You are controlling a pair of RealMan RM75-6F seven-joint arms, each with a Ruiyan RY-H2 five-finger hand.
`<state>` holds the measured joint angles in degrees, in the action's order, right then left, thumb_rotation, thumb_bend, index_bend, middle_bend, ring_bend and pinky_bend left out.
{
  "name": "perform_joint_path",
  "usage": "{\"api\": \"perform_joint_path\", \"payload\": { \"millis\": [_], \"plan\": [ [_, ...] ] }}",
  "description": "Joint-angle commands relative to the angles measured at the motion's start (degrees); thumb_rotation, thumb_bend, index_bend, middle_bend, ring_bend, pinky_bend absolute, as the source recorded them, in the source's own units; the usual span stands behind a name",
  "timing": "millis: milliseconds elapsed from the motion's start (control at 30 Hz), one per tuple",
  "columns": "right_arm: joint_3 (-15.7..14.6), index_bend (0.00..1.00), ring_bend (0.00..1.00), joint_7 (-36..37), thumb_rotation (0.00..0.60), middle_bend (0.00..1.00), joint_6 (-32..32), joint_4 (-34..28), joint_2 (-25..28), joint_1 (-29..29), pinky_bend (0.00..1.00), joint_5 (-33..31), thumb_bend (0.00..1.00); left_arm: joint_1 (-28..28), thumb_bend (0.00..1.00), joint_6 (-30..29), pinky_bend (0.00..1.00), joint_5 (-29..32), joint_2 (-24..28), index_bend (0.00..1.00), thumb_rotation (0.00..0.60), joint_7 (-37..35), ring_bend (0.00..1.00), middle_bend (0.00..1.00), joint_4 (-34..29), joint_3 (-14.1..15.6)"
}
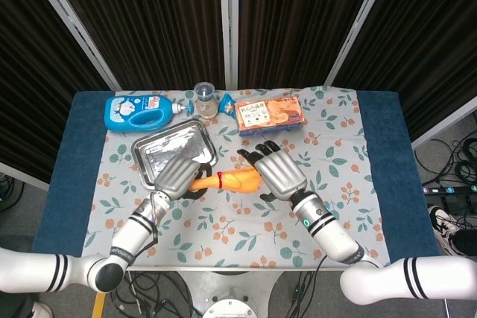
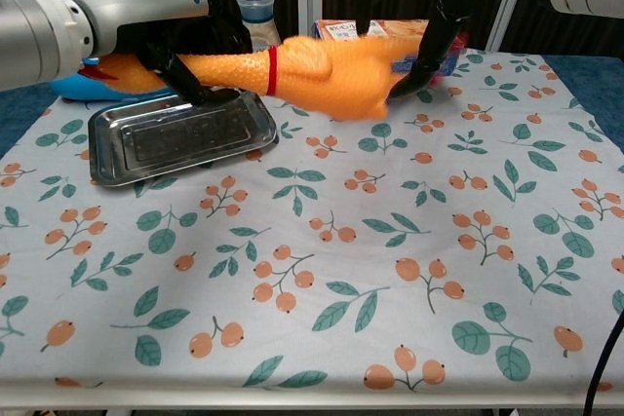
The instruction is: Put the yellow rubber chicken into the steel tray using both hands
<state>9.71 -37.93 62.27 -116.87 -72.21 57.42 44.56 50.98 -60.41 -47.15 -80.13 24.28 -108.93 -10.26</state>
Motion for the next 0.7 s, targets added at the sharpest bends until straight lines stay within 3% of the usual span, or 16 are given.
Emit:
{"api": "perform_joint_path", "payload": {
  "millis": [33, 233, 567, 700],
  "plan": [
    [-0.41, 0.05, 0.09, -1.00, 0.600, 0.25, 0.41, -0.25, -0.18, 0.25, 0.12, -0.28, 0.00, 0.22, 0.83, 0.23, 0.94, 0.57, 0.19, 0.78, 0.600, 0.38, 0.83, 0.87, -0.07, -0.10],
    [-1.46, 0.05, 0.10, -3.66, 0.600, 0.29, 1.00, -0.42, -0.76, 0.84, 0.12, -1.34, 0.00, 0.36, 0.83, 1.03, 0.94, 1.61, 0.64, 0.78, 0.600, -0.20, 0.83, 0.87, -0.22, -0.51],
    [-1.26, 0.05, 0.10, -6.02, 0.600, 0.25, 2.86, 1.30, -4.07, 1.73, 0.12, -1.53, 0.00, 0.73, 0.83, 2.63, 0.94, 2.58, 1.63, 0.78, 0.600, -1.75, 0.83, 0.87, -1.15, -1.15],
    [-1.18, 0.07, 0.13, -6.99, 0.600, 0.31, 3.06, 1.27, -4.88, 2.21, 0.12, -2.65, 0.02, 0.98, 0.83, 2.88, 0.94, 3.02, 2.03, 0.78, 0.600, -2.05, 0.83, 0.87, -1.10, -1.50]
  ]
}}
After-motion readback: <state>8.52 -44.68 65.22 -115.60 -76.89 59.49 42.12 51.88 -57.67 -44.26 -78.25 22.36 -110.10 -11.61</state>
